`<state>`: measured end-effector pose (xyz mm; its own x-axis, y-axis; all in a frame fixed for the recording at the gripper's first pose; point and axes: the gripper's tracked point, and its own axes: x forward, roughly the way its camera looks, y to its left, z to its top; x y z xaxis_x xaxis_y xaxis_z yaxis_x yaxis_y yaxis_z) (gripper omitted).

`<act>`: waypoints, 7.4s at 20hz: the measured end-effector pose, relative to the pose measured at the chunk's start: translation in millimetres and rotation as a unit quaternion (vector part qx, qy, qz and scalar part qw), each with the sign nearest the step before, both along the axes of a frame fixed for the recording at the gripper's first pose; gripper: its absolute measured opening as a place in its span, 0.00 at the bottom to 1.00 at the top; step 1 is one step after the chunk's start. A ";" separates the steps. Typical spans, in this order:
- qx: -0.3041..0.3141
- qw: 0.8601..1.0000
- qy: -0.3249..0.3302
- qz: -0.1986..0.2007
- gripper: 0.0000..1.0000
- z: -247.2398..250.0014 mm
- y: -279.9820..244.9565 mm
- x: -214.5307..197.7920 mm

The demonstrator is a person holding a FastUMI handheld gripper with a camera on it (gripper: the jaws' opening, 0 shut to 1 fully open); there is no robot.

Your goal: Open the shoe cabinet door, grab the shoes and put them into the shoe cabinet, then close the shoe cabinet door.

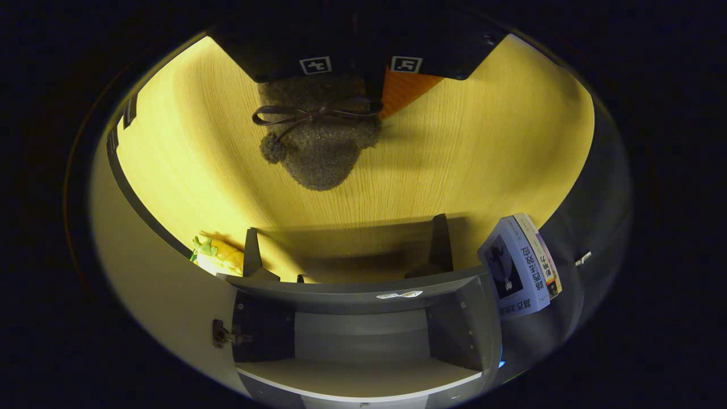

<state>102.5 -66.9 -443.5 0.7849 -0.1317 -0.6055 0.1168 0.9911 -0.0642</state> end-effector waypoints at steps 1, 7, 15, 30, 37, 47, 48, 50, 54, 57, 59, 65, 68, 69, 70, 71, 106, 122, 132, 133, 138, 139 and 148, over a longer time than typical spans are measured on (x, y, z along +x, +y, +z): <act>-0.002 1.000 0.007 0.002 0.05 -5.2 2.5 -1.1; 0.022 1.000 0.005 0.002 0.05 -2.5 1.0 -2.2; 0.041 0.997 -0.019 0.055 0.05 81.2 -15.0 -32.7; 0.066 0.981 -0.151 0.105 0.05 323.1 3.4 16.9; 0.051 0.977 -0.186 0.091 0.05 405.6 9.6 121.5; 0.065 0.982 -0.168 0.055 0.05 414.5 1.0 274.1; 0.076 0.982 -0.167 0.047 0.05 412.5 0.0 286.0; 0.087 0.982 -0.162 0.035 0.05 406.0 -3.9 307.1; 0.086 0.987 -0.133 0.017 0.05 384.6 -6.5 342.1; 0.087 0.989 -0.116 0.014 0.05 373.7 -10.9 346.9; 0.066 0.991 -0.119 0.016 0.15 376.2 -12.9 340.3; 0.019 0.991 -0.124 0.033 0.74 384.7 -4.8 301.9; 0.010 0.989 -0.142 0.041 0.90 396.0 -2.0 279.5; 0.012 0.988 -0.147 0.043 0.93 398.9 -1.0 271.7; 0.012 0.987 -0.151 0.044 0.93 403.0 -2.4 263.0; 0.014 0.986 -0.157 0.045 0.94 407.2 -3.2 253.3; -0.013 0.940 -0.340 -0.038 0.98 506.7 -136.3 -237.3; -0.004 0.931 -0.326 -0.166 0.98 502.8 -327.6 -188.4; -0.015 0.938 -0.327 -0.119 0.96 515.5 -313.3 -157.3; -0.011 0.938 -0.326 -0.118 0.97 515.5 -309.4 -157.7; -0.010 0.938 -0.328 -0.114 0.97 514.7 -278.5 -158.9; -0.012 0.938 -0.328 -0.111 0.97 514.2 -269.5 -158.5; 0.016 0.945 -0.323 -0.056 0.97 503.1 -158.6 -134.4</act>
